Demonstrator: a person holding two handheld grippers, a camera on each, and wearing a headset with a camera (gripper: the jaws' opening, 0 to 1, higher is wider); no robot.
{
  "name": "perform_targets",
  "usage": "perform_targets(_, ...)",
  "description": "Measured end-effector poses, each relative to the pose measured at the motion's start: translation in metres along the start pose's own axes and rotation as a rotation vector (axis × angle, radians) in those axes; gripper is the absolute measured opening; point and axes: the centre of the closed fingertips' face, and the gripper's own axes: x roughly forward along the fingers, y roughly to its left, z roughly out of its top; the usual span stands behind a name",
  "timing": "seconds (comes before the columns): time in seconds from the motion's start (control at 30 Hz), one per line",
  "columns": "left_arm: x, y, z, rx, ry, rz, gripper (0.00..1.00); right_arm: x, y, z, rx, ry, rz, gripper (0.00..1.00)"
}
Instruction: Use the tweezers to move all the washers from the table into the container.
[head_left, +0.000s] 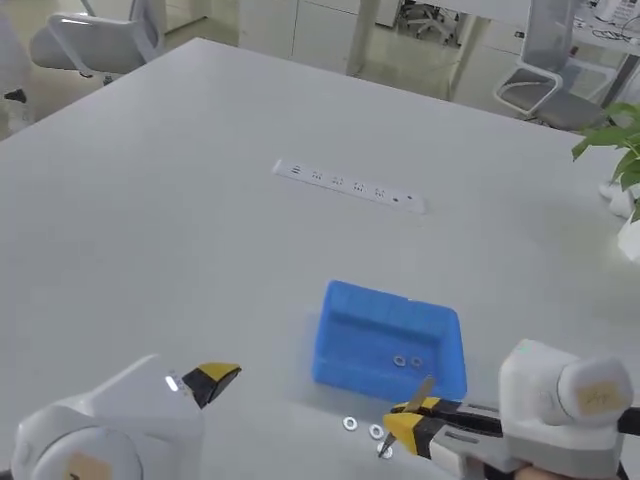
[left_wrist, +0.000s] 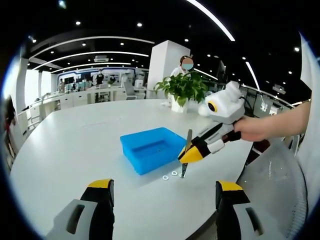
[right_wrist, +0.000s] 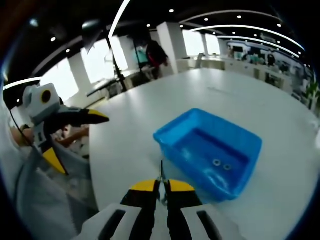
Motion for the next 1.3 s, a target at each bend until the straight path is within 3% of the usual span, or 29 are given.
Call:
perform_targets(0.37, 0.001, 0.0, -0.001, 0.007, 0.008, -0.003, 0.84, 0.0, 0.003, -0.002, -0.101, 0.002, -0.013, 0.03)
perform_targets(0.47, 0.001, -0.001, -0.001, 0.008, 0.007, -0.004, 0.84, 0.0, -0.002, -0.001, -0.054, -0.006, -0.015, 0.03)
perform_targets(0.8, 0.001, -0.002, -0.001, 0.01, 0.008, -0.006, 0.84, -0.014, -0.008, 0.014, 0.0, -0.072, -0.031, 0.03)
perform_targets(1.3, 0.001, -0.001, 0.001, 0.006, -0.002, -0.007, 0.84, -0.035, -0.01, 0.048, 0.009, -0.146, -0.057, 0.03)
